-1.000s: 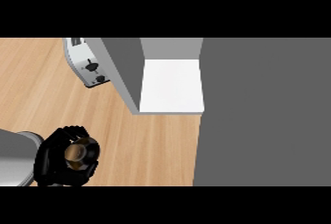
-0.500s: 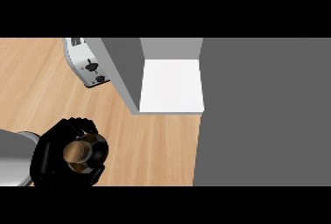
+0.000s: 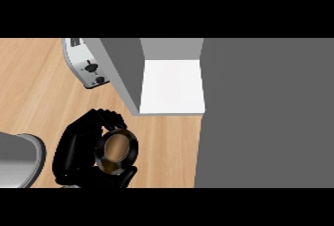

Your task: Pick up the wine, place it into the cabinet and close the cabinet

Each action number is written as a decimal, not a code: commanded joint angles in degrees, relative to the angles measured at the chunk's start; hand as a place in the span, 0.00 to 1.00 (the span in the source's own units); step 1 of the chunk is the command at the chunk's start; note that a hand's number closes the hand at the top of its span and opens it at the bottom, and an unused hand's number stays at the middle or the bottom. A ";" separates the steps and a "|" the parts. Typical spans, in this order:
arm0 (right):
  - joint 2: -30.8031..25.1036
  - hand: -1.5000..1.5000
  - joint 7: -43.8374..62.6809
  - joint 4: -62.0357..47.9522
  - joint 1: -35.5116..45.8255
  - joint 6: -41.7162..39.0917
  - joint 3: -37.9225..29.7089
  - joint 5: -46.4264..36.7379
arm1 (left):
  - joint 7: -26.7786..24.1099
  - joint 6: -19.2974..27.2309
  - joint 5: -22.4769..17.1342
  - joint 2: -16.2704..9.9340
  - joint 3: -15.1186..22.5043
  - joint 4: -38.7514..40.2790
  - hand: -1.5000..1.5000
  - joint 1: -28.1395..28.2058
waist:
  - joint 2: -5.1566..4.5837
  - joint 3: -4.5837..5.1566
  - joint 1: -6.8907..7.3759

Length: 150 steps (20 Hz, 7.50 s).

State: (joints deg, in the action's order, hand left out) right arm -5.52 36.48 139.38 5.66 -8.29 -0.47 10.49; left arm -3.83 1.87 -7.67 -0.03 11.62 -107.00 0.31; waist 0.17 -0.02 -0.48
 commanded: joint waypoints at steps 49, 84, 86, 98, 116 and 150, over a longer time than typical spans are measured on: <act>-0.59 0.00 -0.87 7.00 -4.44 -3.13 -5.59 9.24 | -13.61 40.50 -10.96 0.03 18.77 37.36 1.00 -32.51 | -0.14 0.01 -0.61; -0.17 0.00 -2.43 2.99 -3.37 -2.86 -4.23 8.16 | -24.76 30.45 -20.68 0.03 4.28 68.10 1.00 -48.96 | -0.36 0.02 -1.00; -1.46 0.00 -0.76 6.16 -5.29 -4.57 -4.48 10.84 | -27.01 27.50 -19.06 0.03 -0.22 73.83 1.00 -51.60 | -0.51 0.03 -1.60; -0.67 0.00 0.27 4.93 -2.00 -2.62 -2.78 8.07 | -32.87 31.33 -18.93 0.02 -2.81 84.51 1.00 -61.71 | -0.57 0.03 -1.87; 1.22 0.00 -0.67 4.13 -1.99 -1.98 0.35 6.08 | -39.65 23.52 -24.58 0.04 -13.49 95.77 1.00 -64.91 | -1.25 0.08 -3.35; 2.50 0.00 -3.51 1.64 -1.73 -2.49 4.01 2.16 | -44.02 24.42 -19.97 -2.21 -13.33 101.86 0.00 -61.46 | -1.58 0.13 -3.47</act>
State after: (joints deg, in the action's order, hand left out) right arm -3.26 31.76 137.23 5.20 -11.23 2.29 13.37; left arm -47.16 28.54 -27.70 0.05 -1.17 -5.79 -63.09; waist -1.35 -0.03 -4.47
